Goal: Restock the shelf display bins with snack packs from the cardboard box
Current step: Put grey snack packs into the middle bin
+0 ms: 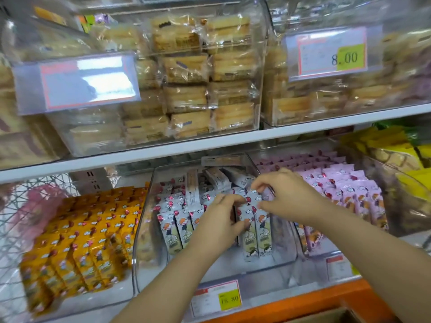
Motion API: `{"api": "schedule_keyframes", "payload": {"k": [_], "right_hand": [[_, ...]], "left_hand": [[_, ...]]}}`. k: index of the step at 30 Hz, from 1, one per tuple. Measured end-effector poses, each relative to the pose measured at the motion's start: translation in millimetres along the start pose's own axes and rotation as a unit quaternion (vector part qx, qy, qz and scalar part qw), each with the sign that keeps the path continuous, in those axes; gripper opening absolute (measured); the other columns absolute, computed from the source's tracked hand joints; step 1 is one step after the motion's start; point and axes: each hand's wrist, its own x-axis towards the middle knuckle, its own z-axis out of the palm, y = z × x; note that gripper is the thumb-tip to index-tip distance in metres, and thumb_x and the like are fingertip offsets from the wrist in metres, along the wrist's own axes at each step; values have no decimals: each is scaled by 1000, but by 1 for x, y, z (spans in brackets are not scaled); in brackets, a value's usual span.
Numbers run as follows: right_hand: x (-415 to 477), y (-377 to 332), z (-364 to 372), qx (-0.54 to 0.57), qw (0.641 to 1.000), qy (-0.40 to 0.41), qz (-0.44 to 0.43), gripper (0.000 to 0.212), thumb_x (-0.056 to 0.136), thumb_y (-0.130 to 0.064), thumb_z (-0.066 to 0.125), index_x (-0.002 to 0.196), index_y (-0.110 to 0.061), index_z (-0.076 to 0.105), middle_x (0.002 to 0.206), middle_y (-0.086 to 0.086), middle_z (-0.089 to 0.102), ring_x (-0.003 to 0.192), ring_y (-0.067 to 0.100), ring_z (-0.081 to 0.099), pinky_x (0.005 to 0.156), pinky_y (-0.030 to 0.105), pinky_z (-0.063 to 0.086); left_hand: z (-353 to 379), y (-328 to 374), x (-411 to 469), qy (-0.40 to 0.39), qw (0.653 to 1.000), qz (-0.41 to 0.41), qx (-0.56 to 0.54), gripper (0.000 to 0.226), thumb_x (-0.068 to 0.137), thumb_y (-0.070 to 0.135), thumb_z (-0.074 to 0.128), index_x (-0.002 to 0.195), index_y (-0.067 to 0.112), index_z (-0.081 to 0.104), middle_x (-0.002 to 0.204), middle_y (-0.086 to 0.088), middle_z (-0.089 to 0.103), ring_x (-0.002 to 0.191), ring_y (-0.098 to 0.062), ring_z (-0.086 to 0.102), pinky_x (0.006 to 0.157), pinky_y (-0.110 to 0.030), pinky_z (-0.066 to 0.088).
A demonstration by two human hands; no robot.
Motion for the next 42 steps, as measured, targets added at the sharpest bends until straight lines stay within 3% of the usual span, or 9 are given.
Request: {"api": "schedule_keyframes", "payload": {"k": [4,8,13,18,22,28,33,36,42], "right_hand": [[-1,-8,2,18,998,61,-18,23,87,-30,63,110,-31,63,96,-18,59,103,11,46,96,33,34],[13,-37,14,67,996,45,-33,33,89,-28,61,122,-27,58,110,-4,57,106,16,54,91,32,45],[40,-56,44,-40,999,6,1,46,92,-26,55,137,-34,46,129,6,53,111,28,57,87,36,49],[48,-58,48,-12,998,37,40,29,92,-17,56,120,-18,63,101,10,68,84,23,63,69,26,47],[28,-58,34,122,975,185,31,30,88,-20,66,118,-19,63,97,5,64,69,10,48,63,20,35],[-12,-62,20,450,863,218,71,27,83,-14,72,93,-34,56,92,-8,68,78,8,67,72,24,53],[-30,-61,10,522,814,222,126,25,84,-12,69,103,-26,58,93,-6,69,71,8,67,68,21,51],[-39,-63,7,518,821,210,121,31,82,-13,72,99,-32,54,94,-11,69,78,8,68,69,19,52],[-46,-63,-4,485,845,198,103,27,85,-11,68,96,-32,56,94,-10,68,71,4,67,62,17,53]], "left_hand": [[-26,-6,-6,76,997,7,-13,26,90,26,64,113,36,55,116,14,46,79,3,58,66,-6,42],[-48,-23,-6,186,974,-81,102,35,91,37,59,125,32,56,122,1,54,104,-14,55,85,-27,46],[-44,-31,1,111,969,-132,178,44,89,47,60,131,38,49,138,-3,40,117,-26,53,92,-37,48],[-47,-37,5,174,976,-99,81,25,86,12,55,108,19,65,112,-13,55,94,-31,58,72,-31,46],[-56,-32,-13,247,957,-122,-87,20,89,24,55,107,22,64,97,-4,59,79,-17,59,67,-31,48],[-61,-2,-48,223,788,-198,-539,21,97,11,49,93,16,69,94,-1,63,85,-18,60,61,-30,54],[-61,3,-62,190,712,-206,-644,11,90,4,58,88,14,62,92,-7,70,86,-21,66,65,-29,56],[-61,3,-67,193,735,-208,-616,13,91,2,57,97,13,58,101,-12,69,82,-19,69,65,-27,56],[-75,-6,-76,242,882,-148,-377,18,90,14,63,102,24,54,111,-8,65,79,-17,72,64,-23,55]]}}
